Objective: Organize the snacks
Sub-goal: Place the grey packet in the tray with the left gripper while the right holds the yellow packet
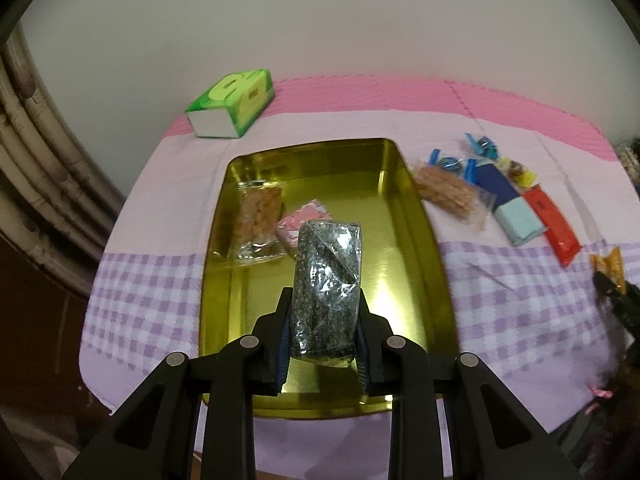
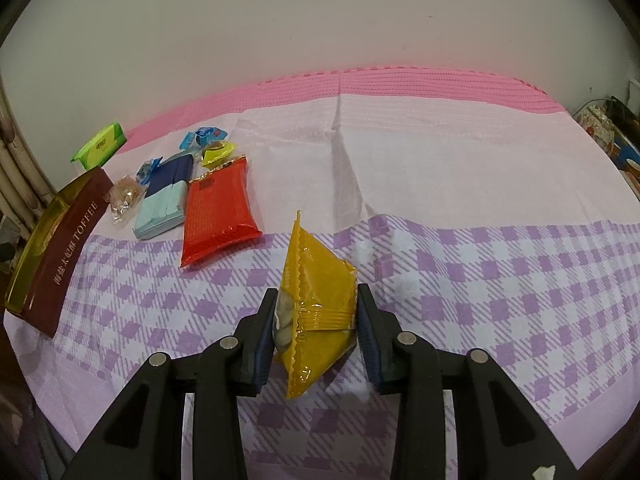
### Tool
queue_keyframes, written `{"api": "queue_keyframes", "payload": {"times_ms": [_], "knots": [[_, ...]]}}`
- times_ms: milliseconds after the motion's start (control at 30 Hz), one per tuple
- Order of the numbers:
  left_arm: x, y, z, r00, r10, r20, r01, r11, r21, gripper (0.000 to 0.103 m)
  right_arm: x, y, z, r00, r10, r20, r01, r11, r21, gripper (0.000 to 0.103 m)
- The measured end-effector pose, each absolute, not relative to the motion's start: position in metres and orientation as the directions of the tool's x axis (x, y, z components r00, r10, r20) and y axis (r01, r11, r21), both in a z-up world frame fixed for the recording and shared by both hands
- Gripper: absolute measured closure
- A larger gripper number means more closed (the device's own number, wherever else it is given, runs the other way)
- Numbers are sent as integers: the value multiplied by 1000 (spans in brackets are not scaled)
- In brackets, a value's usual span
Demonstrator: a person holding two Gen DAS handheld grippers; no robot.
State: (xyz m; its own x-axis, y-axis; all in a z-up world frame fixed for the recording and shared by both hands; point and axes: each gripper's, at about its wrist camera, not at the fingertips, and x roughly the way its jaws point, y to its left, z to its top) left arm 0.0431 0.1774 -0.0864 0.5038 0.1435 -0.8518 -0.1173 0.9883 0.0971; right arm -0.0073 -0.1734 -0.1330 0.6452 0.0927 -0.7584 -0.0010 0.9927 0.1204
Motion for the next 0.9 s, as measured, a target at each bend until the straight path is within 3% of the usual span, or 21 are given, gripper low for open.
{"api": "queue_keyframes", "payload": {"times_ms": [367, 900], "knots": [[54, 202, -109, 421, 131, -897, -175, 983, 61, 76, -8, -173, -132, 648, 97, -755, -1, 992, 127, 69], [60, 222, -127, 352, 199, -915, -239, 964, 118, 76, -10, -174, -130, 652, 107, -751, 1, 990, 142, 69]]}}
